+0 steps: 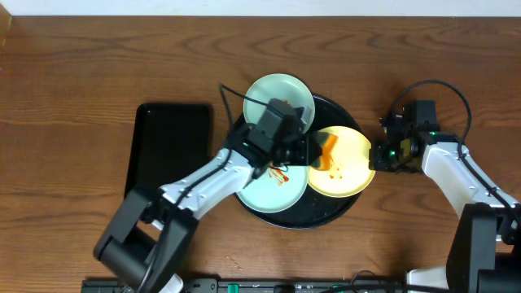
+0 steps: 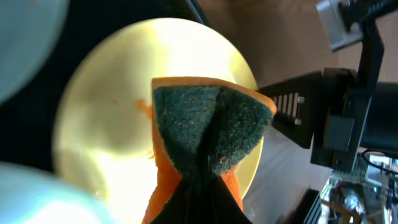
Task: Clean dirty plates on tray and stack at the side
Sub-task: 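Carry the sponge with the left gripper onto the yellow plate, then scrub the yellow plate with the sponge in the left gripper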
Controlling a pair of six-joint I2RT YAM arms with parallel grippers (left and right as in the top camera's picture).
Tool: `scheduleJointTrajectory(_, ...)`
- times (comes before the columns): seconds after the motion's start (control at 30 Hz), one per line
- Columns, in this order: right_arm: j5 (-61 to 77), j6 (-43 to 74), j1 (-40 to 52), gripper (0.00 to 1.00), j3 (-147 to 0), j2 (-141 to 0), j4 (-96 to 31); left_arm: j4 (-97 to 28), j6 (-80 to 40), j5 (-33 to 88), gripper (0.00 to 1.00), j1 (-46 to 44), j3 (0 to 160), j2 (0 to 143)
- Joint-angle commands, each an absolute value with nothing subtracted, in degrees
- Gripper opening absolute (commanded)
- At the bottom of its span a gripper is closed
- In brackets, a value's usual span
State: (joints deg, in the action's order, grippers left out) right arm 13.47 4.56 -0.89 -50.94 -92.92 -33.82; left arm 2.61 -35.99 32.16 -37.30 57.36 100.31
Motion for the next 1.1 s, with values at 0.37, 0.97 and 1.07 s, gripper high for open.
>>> scheduleJointTrajectory(0.37,13.8,5.3,-0.3,0.01,-51.3,-92.1,-34.3,8.3,-35.8,26.5,0.08,-44.0,58.8,103.2)
scheduleJointTrajectory(0.97,13.8,5.3,-0.3,0.01,-51.3,-92.1,-35.4,-24.4,-16.4,18.8,0.08,-44.3,80.8,105.0)
scheduleJointTrajectory(1.07,13.8,5.3,-0.3,0.01,-51.3,-92.1,-35.4,-24.8,-16.4,18.4,0.07,-44.3,80.9,107.0)
